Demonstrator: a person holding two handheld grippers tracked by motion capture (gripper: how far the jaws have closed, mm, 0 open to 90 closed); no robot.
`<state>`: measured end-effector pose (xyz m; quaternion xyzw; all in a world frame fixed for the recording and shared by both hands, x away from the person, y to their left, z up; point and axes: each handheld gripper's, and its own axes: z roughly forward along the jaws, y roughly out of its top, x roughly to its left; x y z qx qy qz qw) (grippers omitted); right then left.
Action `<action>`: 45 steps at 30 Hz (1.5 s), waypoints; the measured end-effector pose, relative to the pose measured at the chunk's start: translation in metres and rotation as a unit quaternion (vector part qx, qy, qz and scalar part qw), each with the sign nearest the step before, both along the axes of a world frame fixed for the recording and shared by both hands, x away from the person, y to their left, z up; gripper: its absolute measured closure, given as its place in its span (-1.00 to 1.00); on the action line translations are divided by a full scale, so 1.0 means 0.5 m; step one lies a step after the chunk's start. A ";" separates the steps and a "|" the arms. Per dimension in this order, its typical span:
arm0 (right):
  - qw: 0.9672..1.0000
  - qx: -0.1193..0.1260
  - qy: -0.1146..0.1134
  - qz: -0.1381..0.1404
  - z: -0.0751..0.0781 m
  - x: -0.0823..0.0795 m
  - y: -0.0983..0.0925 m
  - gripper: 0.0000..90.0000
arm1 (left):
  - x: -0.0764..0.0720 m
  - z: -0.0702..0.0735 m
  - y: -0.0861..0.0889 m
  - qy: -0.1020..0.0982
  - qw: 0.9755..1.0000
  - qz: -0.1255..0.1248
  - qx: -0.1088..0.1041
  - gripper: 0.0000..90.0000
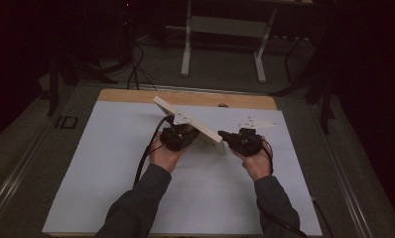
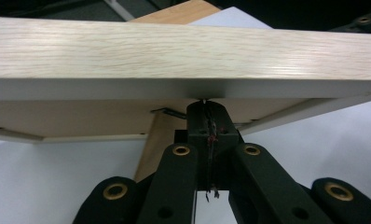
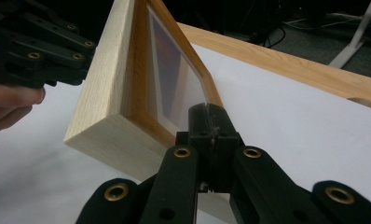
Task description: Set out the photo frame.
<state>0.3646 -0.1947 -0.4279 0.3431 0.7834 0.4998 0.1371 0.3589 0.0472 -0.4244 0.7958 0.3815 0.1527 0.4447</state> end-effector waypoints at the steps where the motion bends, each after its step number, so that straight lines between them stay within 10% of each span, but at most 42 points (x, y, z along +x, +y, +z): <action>1: 1.000 0.001 0.000 0.001 0.000 -0.001 0.000 1.00 | -0.003 0.000 -0.002 -0.002 1.000 -0.002 -0.003 1.00; 45: 0.999 -0.001 -0.015 0.045 0.003 -0.021 0.036 1.00 | 0.025 0.004 0.007 -0.003 0.999 -0.034 0.001 1.00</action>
